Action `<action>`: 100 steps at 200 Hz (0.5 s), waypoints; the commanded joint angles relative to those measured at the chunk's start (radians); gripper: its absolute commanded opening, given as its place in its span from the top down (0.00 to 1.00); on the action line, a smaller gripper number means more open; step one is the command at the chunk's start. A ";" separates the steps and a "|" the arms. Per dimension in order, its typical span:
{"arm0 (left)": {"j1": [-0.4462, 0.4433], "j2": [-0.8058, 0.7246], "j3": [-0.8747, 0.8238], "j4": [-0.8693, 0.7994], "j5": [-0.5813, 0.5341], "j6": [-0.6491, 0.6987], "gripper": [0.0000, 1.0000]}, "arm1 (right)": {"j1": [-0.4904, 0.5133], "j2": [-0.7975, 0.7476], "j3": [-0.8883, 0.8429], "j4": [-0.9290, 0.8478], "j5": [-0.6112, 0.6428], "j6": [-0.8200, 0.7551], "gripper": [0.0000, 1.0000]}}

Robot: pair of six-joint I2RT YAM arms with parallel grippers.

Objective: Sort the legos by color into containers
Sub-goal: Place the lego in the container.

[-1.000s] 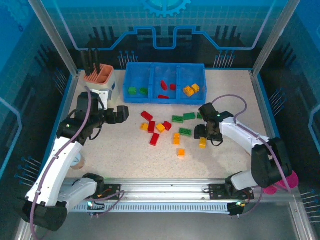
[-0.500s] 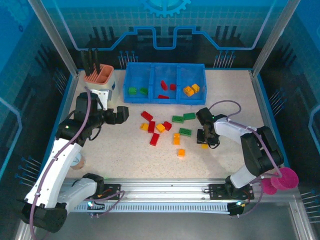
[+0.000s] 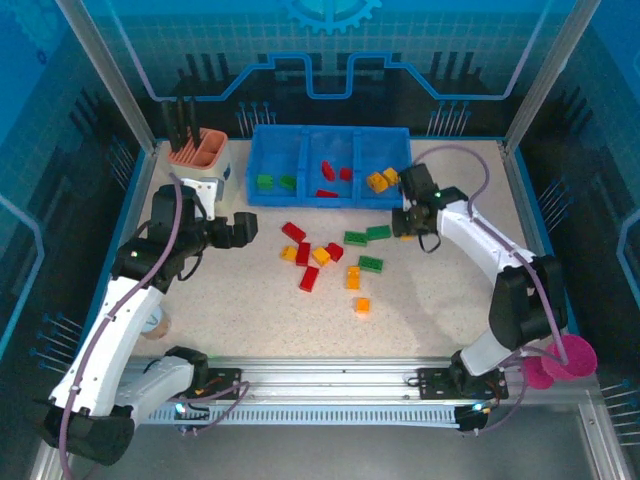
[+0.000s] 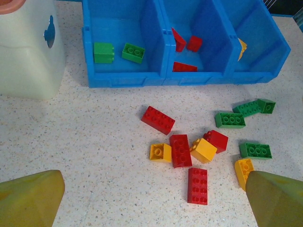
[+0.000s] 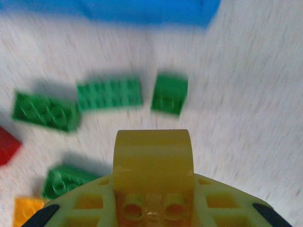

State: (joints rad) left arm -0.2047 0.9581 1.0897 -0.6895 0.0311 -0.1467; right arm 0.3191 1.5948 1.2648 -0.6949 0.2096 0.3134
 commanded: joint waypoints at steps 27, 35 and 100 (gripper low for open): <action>0.013 -0.019 -0.009 -0.002 -0.010 0.022 0.01 | -0.056 0.256 0.276 0.128 0.007 -0.226 0.72; 0.013 -0.018 -0.010 -0.002 -0.008 0.021 0.01 | -0.057 0.306 0.331 0.128 0.002 -0.237 0.72; 0.013 -0.012 -0.013 -0.005 0.016 -0.024 0.01 | -0.063 0.568 0.553 0.152 0.000 -0.256 0.71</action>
State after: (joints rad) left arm -0.2047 0.9573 1.0897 -0.6903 0.0315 -0.1547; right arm 0.2672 2.1151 1.7493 -0.5591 0.2195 0.0837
